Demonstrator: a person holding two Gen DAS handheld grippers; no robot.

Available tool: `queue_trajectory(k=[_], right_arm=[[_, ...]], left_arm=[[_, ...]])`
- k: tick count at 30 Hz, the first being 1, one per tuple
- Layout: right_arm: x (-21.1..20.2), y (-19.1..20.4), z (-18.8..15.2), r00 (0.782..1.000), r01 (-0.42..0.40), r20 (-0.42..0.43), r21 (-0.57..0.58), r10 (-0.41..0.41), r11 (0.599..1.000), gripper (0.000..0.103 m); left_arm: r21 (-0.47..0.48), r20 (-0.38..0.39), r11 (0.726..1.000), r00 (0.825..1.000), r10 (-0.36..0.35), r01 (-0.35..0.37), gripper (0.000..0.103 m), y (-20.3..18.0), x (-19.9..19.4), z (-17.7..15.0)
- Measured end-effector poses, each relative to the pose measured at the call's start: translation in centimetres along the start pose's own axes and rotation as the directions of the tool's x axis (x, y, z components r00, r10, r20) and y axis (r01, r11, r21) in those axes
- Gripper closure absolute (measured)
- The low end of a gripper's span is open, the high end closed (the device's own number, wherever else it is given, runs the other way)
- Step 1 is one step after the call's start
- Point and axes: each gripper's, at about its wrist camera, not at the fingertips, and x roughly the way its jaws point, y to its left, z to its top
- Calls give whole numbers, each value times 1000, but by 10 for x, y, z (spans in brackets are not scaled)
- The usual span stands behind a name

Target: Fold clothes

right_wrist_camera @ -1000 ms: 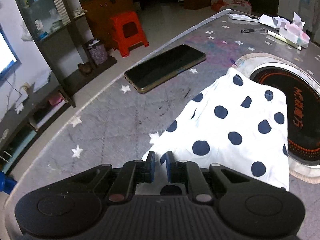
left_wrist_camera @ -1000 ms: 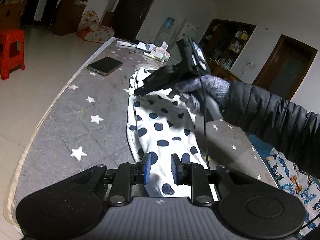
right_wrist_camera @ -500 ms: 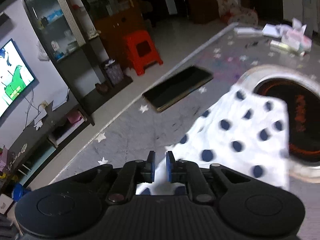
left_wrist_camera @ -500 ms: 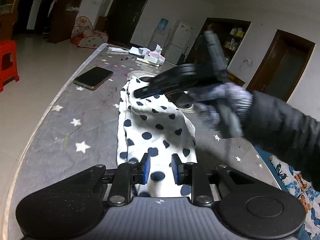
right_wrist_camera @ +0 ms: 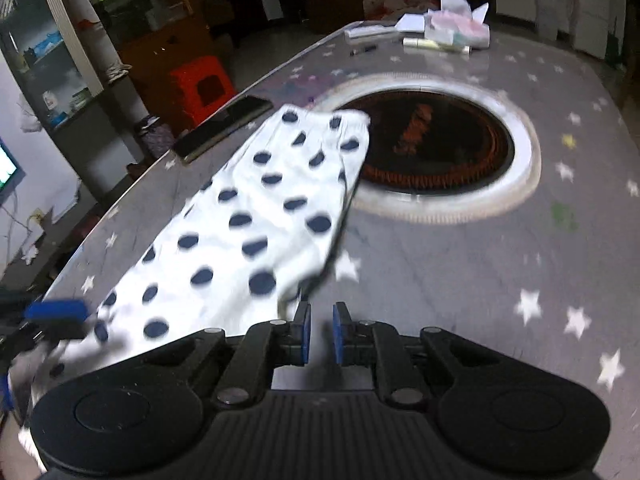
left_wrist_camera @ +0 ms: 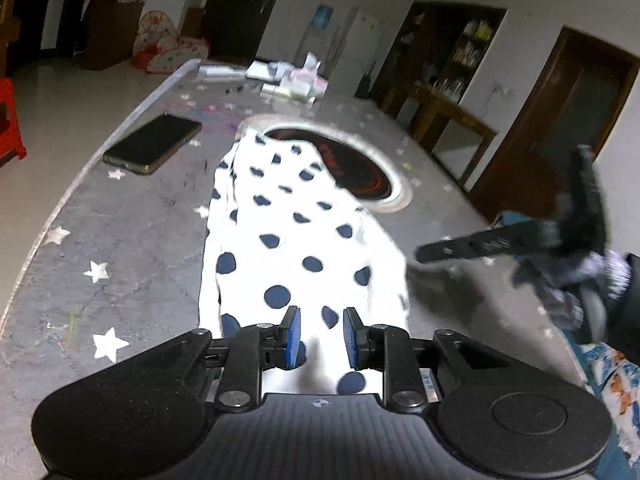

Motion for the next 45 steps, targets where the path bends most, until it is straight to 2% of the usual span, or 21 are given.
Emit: queue_trajectory(k=[1,4,12,15,17,19,20,26,30,34,39,41,42,45], right_arm=[[0,-2,-5,1000,-17,-1,-2,17,1000,91],[2,-4,-15,998,-65,2,-9,65,998,81],[15,3,-23,982,-185,24,-36,186,982,74],[20,5,-25,978,-203,36,-40,204,978,74],[21,7,-26,978,-204,44,-41,206,978,79],[23,9,-27,977,-206,52,-42,208,978,93],[22,10,-28,978,-200,56,-47,202,979,95],[-2,9,-32,993,-95,67,-76,100,993,99],[0,5,-40,998,-64,25,-71,66,995,99],[-11,4,-38,996,-53,73,-63,58,997,94],[-23,15,-26,990,-58,126,-89,69,994,92],[-17,25,-26,989,-80,112,-116,93,990,85],[-14,31,-27,989,-94,98,-132,107,987,84],[-5,48,-34,991,-112,53,-194,125,975,79]], left_arm=[[-2,-12,1000,1000,10,-10,78,1,4,-1],[-9,-32,999,999,41,-41,78,4,12,-1],[-16,-62,995,993,102,-103,78,8,21,-2],[-10,-70,993,991,114,-115,78,7,24,-3],[-10,-74,992,990,123,-124,77,7,26,-4],[-6,-74,991,988,135,-135,77,6,27,-5],[-4,-74,990,987,142,-143,77,6,27,-5],[13,-71,985,982,173,-172,76,12,30,-5],[25,-60,981,979,195,-194,77,14,28,-5],[42,-37,980,979,198,-197,77,12,19,-1],[54,-7,986,987,161,-160,78,1,21,8],[67,-18,987,989,144,-143,78,-4,28,9],[75,-27,988,990,138,-135,78,-5,33,9],[92,-58,983,985,162,-156,78,-3,45,5]])
